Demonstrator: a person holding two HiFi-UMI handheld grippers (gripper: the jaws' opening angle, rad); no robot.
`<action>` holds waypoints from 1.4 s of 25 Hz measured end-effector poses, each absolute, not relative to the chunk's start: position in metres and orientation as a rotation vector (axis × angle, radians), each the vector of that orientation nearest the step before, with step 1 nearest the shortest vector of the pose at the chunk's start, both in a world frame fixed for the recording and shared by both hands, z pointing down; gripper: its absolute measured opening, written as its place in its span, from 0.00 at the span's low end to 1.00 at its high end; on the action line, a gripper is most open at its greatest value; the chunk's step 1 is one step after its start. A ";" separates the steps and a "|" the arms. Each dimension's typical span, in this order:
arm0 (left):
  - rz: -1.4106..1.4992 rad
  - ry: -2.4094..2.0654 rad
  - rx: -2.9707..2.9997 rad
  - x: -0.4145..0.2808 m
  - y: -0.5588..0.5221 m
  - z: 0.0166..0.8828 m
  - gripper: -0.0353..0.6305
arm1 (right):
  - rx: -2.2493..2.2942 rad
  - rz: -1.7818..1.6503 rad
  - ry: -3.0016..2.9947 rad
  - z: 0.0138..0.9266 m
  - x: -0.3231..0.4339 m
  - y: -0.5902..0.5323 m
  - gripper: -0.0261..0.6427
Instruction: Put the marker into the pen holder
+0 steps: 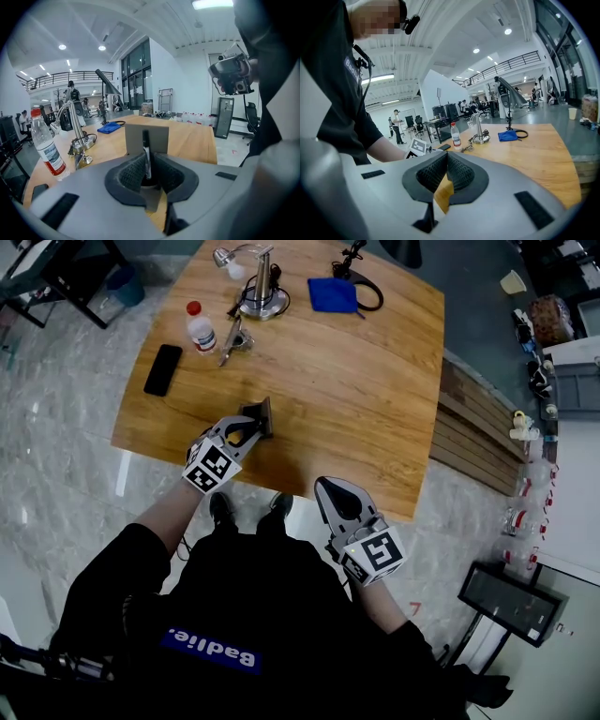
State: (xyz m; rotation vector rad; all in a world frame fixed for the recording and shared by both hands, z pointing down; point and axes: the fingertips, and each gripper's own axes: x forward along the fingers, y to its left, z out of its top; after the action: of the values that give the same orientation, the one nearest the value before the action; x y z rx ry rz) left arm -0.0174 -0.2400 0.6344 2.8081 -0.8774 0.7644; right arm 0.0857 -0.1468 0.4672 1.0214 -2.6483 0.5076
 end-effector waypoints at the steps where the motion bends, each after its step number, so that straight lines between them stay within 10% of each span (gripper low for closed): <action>1: 0.764 -0.874 2.811 -0.017 -0.240 0.633 0.12 | 1.022 0.505 -2.649 0.466 0.086 -0.147 0.05; 35: 0.355 -0.869 2.865 -0.009 -0.046 0.417 0.07 | 0.909 0.353 -2.892 0.412 0.028 -0.048 0.05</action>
State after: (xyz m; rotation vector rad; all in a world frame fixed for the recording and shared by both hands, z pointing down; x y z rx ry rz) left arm -0.0087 -0.0465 0.4172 2.8646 -0.8688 0.3555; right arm 0.0280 -0.0480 0.4116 0.9091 -2.8921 0.3532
